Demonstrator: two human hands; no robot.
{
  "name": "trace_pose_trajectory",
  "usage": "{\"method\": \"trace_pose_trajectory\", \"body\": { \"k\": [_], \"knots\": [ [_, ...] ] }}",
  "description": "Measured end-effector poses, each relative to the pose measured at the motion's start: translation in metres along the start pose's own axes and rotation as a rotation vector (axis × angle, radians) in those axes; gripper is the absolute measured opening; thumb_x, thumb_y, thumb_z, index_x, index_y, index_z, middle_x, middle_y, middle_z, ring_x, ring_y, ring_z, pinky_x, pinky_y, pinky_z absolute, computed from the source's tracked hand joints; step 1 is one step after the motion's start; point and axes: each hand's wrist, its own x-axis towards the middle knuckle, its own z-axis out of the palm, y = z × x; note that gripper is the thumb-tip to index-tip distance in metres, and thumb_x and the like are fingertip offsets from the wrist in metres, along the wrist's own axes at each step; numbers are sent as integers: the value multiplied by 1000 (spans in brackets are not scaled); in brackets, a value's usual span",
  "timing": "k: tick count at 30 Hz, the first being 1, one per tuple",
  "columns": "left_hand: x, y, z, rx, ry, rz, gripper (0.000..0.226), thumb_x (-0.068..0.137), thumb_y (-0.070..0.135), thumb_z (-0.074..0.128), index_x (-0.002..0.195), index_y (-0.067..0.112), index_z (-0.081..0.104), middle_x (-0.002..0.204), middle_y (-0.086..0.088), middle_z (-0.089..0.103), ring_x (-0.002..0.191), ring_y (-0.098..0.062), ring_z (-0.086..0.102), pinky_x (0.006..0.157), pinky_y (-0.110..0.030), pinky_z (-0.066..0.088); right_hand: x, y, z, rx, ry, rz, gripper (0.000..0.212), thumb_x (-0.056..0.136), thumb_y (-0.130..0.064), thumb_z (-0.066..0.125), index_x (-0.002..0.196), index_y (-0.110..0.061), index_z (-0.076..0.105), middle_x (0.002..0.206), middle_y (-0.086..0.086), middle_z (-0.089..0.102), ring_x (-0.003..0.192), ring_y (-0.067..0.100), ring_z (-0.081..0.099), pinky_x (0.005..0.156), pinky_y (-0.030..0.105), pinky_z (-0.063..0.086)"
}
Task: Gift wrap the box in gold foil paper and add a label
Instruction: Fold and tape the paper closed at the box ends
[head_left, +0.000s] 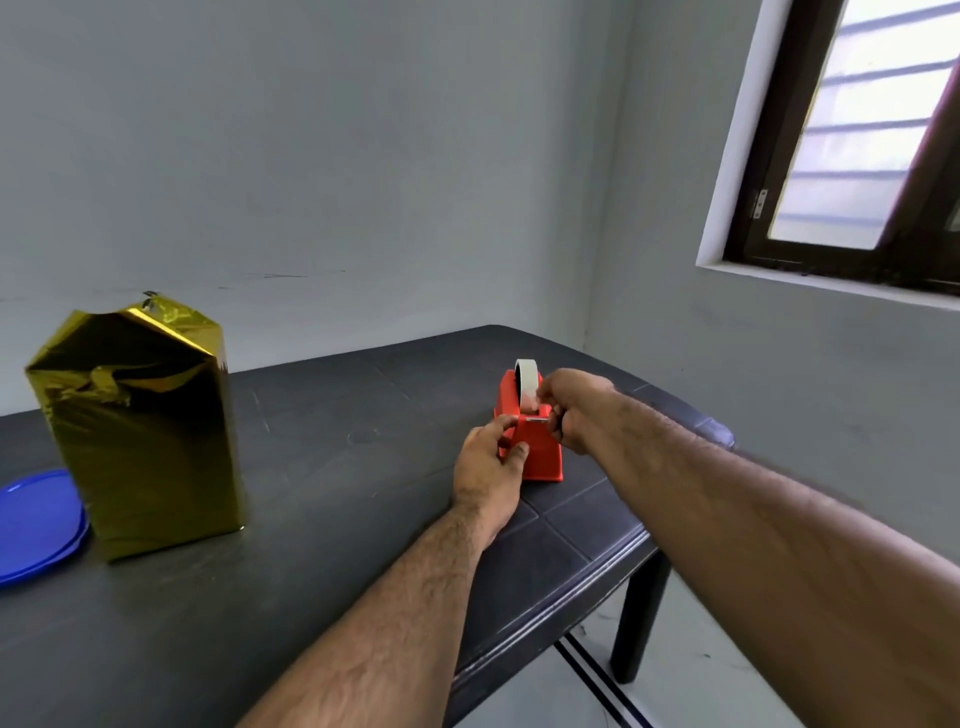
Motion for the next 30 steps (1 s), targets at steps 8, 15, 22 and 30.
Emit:
{"method": "trace_pose_trajectory", "body": {
  "k": [8, 15, 22, 30],
  "knots": [
    [-2, -2, -3, 69, -19, 14, 46, 104, 24, 62, 149, 28, 57, 127, 7, 56, 110, -10, 60, 103, -33, 54, -24, 32, -7, 126, 68, -15, 17, 84, -2, 69, 101, -3, 68, 74, 6, 63, 20, 7, 41, 32, 16, 35],
    [2, -15, -1, -5, -24, 16, 46, 103, 13, 60, 146, 30, 59, 131, 6, 57, 110, -8, 61, 104, -36, 55, -29, 61, 0, 229, 73, -38, 13, 80, -9, 76, 92, -6, 72, 77, 8, 75, 58, 18, 73, 45, 22, 49],
    [4, -16, 5, -24, -32, 30, 48, 102, 6, 58, 143, 31, 62, 130, 6, 58, 108, -6, 62, 102, -36, 57, -13, 63, 1, 72, 139, -86, 27, 80, -20, 84, 93, -9, 64, 85, 7, 70, 72, 21, 73, 69, 37, 67],
    [0, -12, 3, 9, -41, 8, 46, 102, 12, 60, 144, 30, 61, 132, 3, 58, 115, -13, 61, 108, -36, 52, -13, 69, -9, -148, 99, -11, 20, 82, -16, 77, 93, -2, 68, 75, 12, 68, 58, 22, 65, 53, 28, 53]
  ]
}}
